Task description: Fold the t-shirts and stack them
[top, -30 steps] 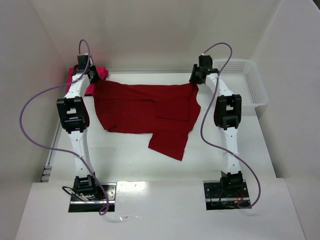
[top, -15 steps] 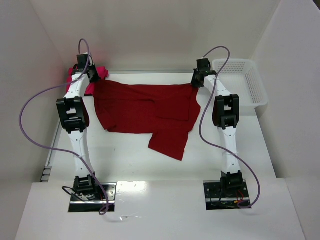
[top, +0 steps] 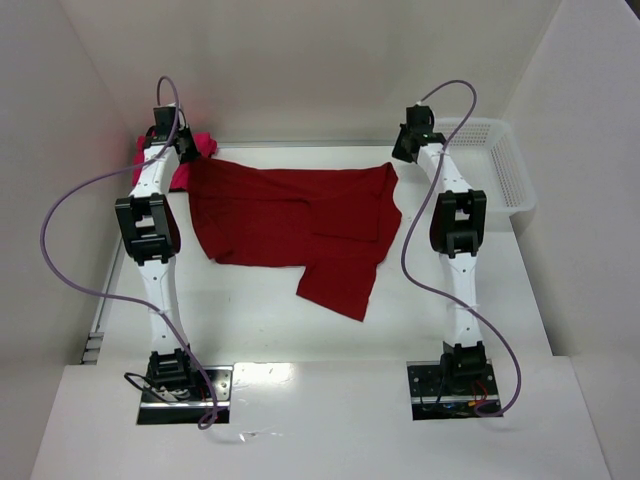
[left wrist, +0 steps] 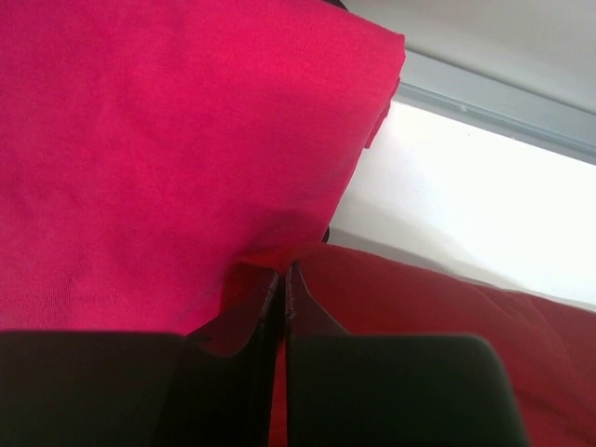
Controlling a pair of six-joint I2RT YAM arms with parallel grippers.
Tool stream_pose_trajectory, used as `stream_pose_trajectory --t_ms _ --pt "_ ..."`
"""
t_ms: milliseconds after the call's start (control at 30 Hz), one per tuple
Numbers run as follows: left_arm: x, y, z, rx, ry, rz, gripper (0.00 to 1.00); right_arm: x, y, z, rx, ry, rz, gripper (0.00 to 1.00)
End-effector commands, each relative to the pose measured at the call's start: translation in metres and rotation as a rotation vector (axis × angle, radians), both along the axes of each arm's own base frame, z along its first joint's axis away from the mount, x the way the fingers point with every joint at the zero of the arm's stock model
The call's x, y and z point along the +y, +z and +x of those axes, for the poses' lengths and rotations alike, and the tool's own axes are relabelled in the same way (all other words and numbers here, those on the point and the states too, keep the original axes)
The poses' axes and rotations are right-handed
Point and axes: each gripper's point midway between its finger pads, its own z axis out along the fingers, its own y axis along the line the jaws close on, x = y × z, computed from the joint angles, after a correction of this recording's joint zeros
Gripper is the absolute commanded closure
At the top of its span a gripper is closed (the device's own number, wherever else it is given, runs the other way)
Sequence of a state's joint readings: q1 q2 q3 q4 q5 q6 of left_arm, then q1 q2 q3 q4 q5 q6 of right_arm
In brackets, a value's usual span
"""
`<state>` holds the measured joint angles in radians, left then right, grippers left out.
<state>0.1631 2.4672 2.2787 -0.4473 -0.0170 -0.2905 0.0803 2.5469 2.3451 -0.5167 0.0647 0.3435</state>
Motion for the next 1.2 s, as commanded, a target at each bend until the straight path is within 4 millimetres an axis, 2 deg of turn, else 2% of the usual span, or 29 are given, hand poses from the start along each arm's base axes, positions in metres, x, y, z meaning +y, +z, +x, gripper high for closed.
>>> stream_pose_trajectory --t_ms 0,33,100,133,200,267,300,367,400,467,533,867,1033,1100,1133,1167 --pt "0.005 0.011 0.007 -0.032 -0.006 0.009 0.93 -0.001 0.006 0.009 -0.029 0.004 0.008 0.82" --pt "0.003 0.011 0.007 -0.033 -0.013 0.004 0.93 0.0 0.012 0.009 -0.038 -0.002 0.016 0.77" --pt "0.003 0.011 0.007 -0.033 -0.013 0.004 0.93 0.003 0.006 0.005 -0.017 0.016 0.029 0.62" --pt "0.002 0.011 0.008 -0.034 -0.02 -0.002 0.93 0.008 0.007 0.003 -0.012 0.028 0.056 0.49" --pt "0.002 0.007 0.006 -0.024 -0.02 -0.004 0.93 0.013 0.0 -0.002 0.014 0.05 0.074 0.41" --pt "0.002 0.007 0.006 -0.023 -0.02 -0.004 0.93 0.021 -0.006 -0.007 0.035 0.066 0.08 0.39" --pt "0.002 0.007 0.006 -0.023 -0.02 -0.004 0.93 0.022 -0.01 -0.01 0.046 0.072 0.086 0.41" --pt "0.002 0.007 0.006 -0.023 -0.02 -0.004 0.93 0.038 -0.008 -0.013 0.048 0.102 0.091 0.42" --pt "0.002 0.007 0.006 -0.023 -0.02 -0.004 0.93 0.038 -0.008 -0.013 0.048 0.102 0.091 0.44" --pt "0.002 0.007 0.006 -0.023 -0.02 -0.004 0.93 0.056 -0.011 -0.018 0.06 0.139 0.104 0.5" --pt "0.002 0.007 0.006 -0.023 -0.02 -0.004 0.93 0.062 -0.011 -0.019 0.06 0.149 0.103 0.53" --pt "0.0 0.007 0.006 -0.024 -0.033 -0.003 0.93 0.06 -0.041 -0.03 0.126 0.136 0.104 0.65" --pt "0.0 0.007 0.006 -0.024 -0.033 -0.003 0.93 0.053 -0.044 -0.03 0.132 0.108 0.075 0.75" --pt "0.0 0.007 0.006 -0.024 -0.033 -0.003 0.93 0.048 -0.039 -0.03 0.128 0.086 0.054 0.83" --pt "0.0 0.007 0.006 -0.024 -0.033 -0.003 0.93 0.045 -0.042 -0.032 0.136 0.077 0.044 0.86" --pt "0.0 0.001 0.006 -0.015 -0.033 -0.004 0.93 0.04 -0.036 -0.03 0.123 0.057 0.025 0.9"
